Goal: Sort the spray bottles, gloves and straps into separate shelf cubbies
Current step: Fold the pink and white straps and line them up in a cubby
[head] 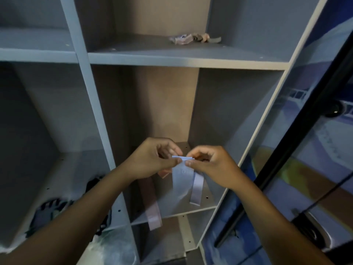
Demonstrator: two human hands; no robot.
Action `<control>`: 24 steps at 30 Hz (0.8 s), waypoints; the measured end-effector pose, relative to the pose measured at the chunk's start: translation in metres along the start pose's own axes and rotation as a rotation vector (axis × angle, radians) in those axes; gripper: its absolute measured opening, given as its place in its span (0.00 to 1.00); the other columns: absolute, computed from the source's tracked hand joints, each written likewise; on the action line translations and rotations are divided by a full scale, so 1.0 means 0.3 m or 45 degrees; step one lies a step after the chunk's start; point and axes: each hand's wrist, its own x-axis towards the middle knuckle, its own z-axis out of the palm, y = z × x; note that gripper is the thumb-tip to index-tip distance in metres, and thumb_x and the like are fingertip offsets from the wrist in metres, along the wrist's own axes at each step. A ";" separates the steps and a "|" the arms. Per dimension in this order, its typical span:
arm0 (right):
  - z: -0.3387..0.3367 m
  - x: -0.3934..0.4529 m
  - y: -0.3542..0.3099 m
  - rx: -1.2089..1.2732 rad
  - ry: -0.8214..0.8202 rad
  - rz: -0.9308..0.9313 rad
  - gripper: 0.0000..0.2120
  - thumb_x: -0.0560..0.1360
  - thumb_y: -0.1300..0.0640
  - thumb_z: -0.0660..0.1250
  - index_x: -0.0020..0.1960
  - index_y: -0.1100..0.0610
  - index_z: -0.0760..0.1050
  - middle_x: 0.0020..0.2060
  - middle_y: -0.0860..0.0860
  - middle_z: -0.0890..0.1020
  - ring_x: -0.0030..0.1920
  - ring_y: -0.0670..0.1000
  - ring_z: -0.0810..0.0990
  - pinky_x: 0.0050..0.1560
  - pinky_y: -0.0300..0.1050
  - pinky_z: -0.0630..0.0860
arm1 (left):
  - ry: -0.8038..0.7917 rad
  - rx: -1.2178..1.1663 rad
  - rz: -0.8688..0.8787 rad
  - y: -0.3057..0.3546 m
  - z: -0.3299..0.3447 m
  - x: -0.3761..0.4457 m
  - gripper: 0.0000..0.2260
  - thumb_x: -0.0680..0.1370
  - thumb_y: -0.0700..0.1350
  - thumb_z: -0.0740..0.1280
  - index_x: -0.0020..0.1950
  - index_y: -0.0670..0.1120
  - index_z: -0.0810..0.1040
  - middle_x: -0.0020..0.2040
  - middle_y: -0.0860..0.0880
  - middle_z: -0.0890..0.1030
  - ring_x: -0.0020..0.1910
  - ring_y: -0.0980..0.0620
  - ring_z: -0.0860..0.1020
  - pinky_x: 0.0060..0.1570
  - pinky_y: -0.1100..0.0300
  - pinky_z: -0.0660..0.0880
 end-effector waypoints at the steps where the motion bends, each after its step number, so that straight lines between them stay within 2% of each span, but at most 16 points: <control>1: 0.006 0.000 0.020 0.023 -0.024 0.033 0.03 0.73 0.62 0.75 0.46 0.55 0.84 0.39 0.51 0.86 0.41 0.47 0.82 0.44 0.42 0.77 | -0.004 -0.008 -0.013 -0.021 0.008 -0.008 0.07 0.73 0.42 0.76 0.50 0.47 0.84 0.44 0.47 0.85 0.42 0.47 0.84 0.44 0.47 0.83; 5: 0.034 0.051 0.149 0.075 -0.070 0.201 0.04 0.74 0.64 0.74 0.45 0.56 0.83 0.37 0.49 0.85 0.38 0.45 0.82 0.40 0.38 0.76 | 0.136 0.062 -0.101 -0.132 0.041 -0.009 0.10 0.73 0.42 0.76 0.52 0.49 0.82 0.48 0.52 0.83 0.46 0.53 0.82 0.46 0.59 0.79; 8: 0.074 0.112 0.320 0.044 -0.097 0.335 0.04 0.74 0.65 0.73 0.44 0.57 0.82 0.33 0.46 0.83 0.33 0.42 0.79 0.36 0.37 0.74 | 0.282 0.103 -0.123 -0.237 0.076 0.003 0.10 0.72 0.39 0.76 0.52 0.49 0.82 0.49 0.51 0.81 0.46 0.53 0.81 0.48 0.53 0.80; 11: 0.144 0.169 0.544 0.028 -0.099 0.431 0.03 0.75 0.65 0.72 0.43 0.59 0.81 0.27 0.43 0.80 0.29 0.39 0.75 0.32 0.34 0.71 | 0.263 0.127 -0.106 -0.380 0.126 0.011 0.10 0.73 0.38 0.74 0.52 0.49 0.83 0.49 0.51 0.81 0.48 0.54 0.82 0.50 0.53 0.80; 14: 0.230 0.209 0.777 -0.012 -0.082 0.512 0.08 0.75 0.68 0.71 0.42 0.57 0.79 0.27 0.39 0.80 0.29 0.36 0.77 0.33 0.28 0.70 | 0.221 0.100 -0.135 -0.545 0.205 0.010 0.08 0.74 0.38 0.74 0.51 0.48 0.83 0.49 0.52 0.82 0.48 0.53 0.82 0.50 0.53 0.81; 16: 0.281 0.230 0.943 -0.040 -0.038 0.519 0.07 0.73 0.69 0.73 0.43 0.58 0.80 0.30 0.41 0.82 0.33 0.36 0.78 0.38 0.30 0.71 | 0.193 0.085 -0.174 -0.662 0.264 0.001 0.07 0.75 0.36 0.72 0.50 0.46 0.83 0.47 0.51 0.83 0.47 0.54 0.82 0.50 0.54 0.80; 19: 0.335 0.255 1.164 -0.189 0.091 0.526 0.05 0.71 0.63 0.76 0.41 0.55 0.82 0.34 0.47 0.83 0.38 0.46 0.79 0.42 0.39 0.74 | 0.194 0.075 -0.259 -0.823 0.341 -0.018 0.06 0.75 0.33 0.70 0.50 0.41 0.82 0.48 0.48 0.84 0.47 0.56 0.82 0.50 0.64 0.77; 21: 0.348 0.263 1.284 -0.370 0.185 0.469 0.13 0.75 0.68 0.70 0.36 0.53 0.82 0.31 0.46 0.83 0.36 0.46 0.81 0.42 0.38 0.77 | 0.195 0.087 -0.321 -0.900 0.384 -0.040 0.06 0.77 0.34 0.68 0.52 0.40 0.82 0.49 0.47 0.83 0.47 0.56 0.80 0.47 0.69 0.76; 22: 0.355 0.278 1.317 -0.399 0.261 0.505 0.17 0.77 0.71 0.65 0.35 0.56 0.82 0.30 0.47 0.83 0.35 0.47 0.82 0.41 0.38 0.78 | 0.207 0.150 -0.351 -0.935 0.403 -0.050 0.06 0.78 0.36 0.68 0.53 0.42 0.82 0.48 0.50 0.82 0.48 0.57 0.79 0.47 0.69 0.76; 23: 0.372 0.286 1.335 -0.419 0.266 0.525 0.17 0.78 0.70 0.63 0.35 0.58 0.82 0.31 0.49 0.82 0.35 0.48 0.83 0.40 0.39 0.79 | 0.195 0.217 -0.393 -0.959 0.415 -0.060 0.06 0.78 0.39 0.69 0.53 0.44 0.82 0.48 0.53 0.82 0.48 0.57 0.79 0.49 0.68 0.76; 24: 0.381 0.291 1.338 -0.529 0.223 0.517 0.14 0.79 0.66 0.64 0.38 0.58 0.82 0.34 0.50 0.82 0.37 0.48 0.82 0.41 0.41 0.79 | 0.193 0.260 -0.403 -0.987 0.427 -0.071 0.06 0.77 0.40 0.69 0.53 0.45 0.82 0.48 0.55 0.82 0.48 0.58 0.79 0.50 0.67 0.75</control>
